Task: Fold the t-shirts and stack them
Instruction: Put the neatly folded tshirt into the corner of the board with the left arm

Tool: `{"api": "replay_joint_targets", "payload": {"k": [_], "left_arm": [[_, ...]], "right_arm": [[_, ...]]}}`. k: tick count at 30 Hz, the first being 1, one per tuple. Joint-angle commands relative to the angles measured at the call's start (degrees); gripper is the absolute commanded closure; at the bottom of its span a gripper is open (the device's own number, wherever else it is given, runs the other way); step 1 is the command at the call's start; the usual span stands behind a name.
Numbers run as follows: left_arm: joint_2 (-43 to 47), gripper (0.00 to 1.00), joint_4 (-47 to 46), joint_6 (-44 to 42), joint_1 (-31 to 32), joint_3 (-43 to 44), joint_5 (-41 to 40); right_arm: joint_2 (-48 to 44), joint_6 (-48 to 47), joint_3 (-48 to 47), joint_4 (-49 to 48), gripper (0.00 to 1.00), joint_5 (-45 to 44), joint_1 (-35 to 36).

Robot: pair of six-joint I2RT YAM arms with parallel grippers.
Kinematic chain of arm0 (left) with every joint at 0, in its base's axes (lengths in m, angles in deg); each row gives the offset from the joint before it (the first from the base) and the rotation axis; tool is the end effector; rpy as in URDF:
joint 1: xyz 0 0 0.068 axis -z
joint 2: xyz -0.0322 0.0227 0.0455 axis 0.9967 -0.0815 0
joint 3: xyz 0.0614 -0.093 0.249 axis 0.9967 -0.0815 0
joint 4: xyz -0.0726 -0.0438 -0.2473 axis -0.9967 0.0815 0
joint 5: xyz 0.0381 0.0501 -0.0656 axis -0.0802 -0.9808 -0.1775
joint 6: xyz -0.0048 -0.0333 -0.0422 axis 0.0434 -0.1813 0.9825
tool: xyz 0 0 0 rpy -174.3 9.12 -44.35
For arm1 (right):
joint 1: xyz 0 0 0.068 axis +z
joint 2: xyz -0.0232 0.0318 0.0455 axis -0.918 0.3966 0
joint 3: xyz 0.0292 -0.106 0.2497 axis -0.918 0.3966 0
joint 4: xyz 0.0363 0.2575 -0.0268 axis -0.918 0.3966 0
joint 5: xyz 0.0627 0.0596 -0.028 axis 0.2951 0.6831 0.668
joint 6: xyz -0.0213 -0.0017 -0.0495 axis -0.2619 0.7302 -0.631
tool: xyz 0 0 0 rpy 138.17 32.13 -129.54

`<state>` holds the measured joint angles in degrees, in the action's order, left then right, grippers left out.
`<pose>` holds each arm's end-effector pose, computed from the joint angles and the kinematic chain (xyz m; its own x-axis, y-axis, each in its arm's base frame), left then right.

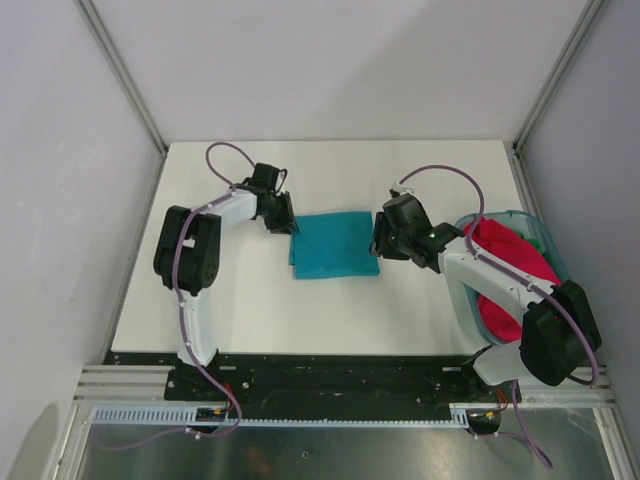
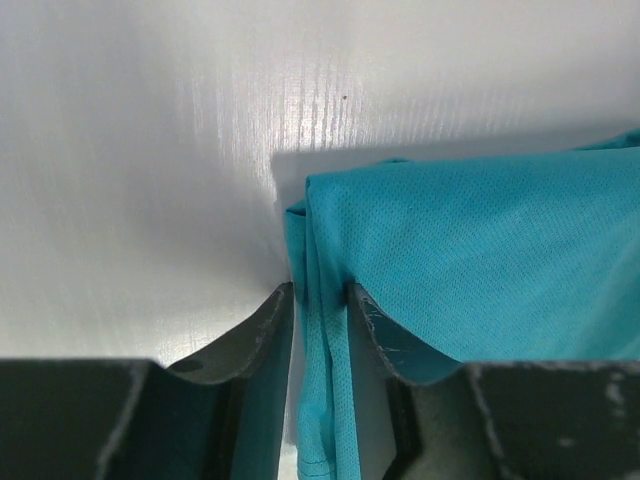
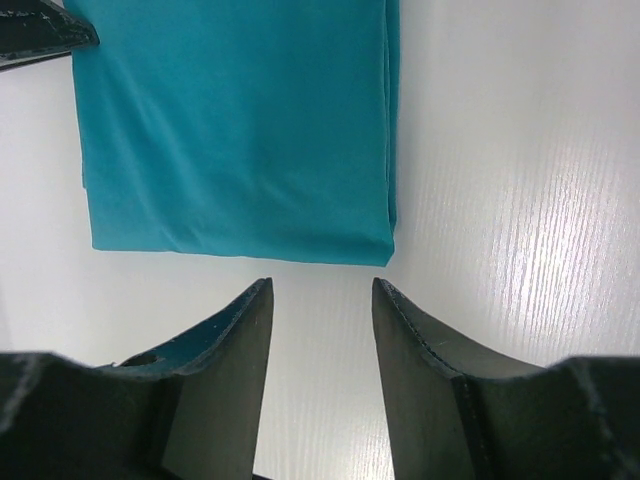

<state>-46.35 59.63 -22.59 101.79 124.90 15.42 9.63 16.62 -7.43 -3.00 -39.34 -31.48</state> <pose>0.4057 -0.1276 0.1561 -0.9166 -0.1917 -0.3509 -0.0459 0.9222 -0.3840 0.2487 0.1695 0.2573 -0.7760 0.1102 -0.6211 -0.0955 0.9527 0.2885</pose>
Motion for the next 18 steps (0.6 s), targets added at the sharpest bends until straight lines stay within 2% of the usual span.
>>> {"api": "replay_joint_targets", "payload": {"k": [1, 5, 10, 18], "left_arm": [[-1.5, 0.69, 1.4, -0.9, 1.3, 0.8, -0.3], [-1.9, 0.75, 1.4, -0.2, 2.0, 0.9, -2.0], [-1.3, 0.97, 1.8, -0.8, 2.0, 1.4, -7.3], [-2.3, 1.0, 5.1, -7.5, 0.5, 9.2, -18.6]], "right_arm": [[-1.7, 0.2, -1.2, 0.0, 0.51, -1.3, 0.1], [-1.6, 0.1, -1.2, 0.0, 0.51, -1.3, 0.1], [-1.9, -0.1, -1.0, 0.5, 0.51, -1.7, 0.1], [-2.7, -1.6, -1.0, 2.3, 0.51, -2.2, -0.4]]}}
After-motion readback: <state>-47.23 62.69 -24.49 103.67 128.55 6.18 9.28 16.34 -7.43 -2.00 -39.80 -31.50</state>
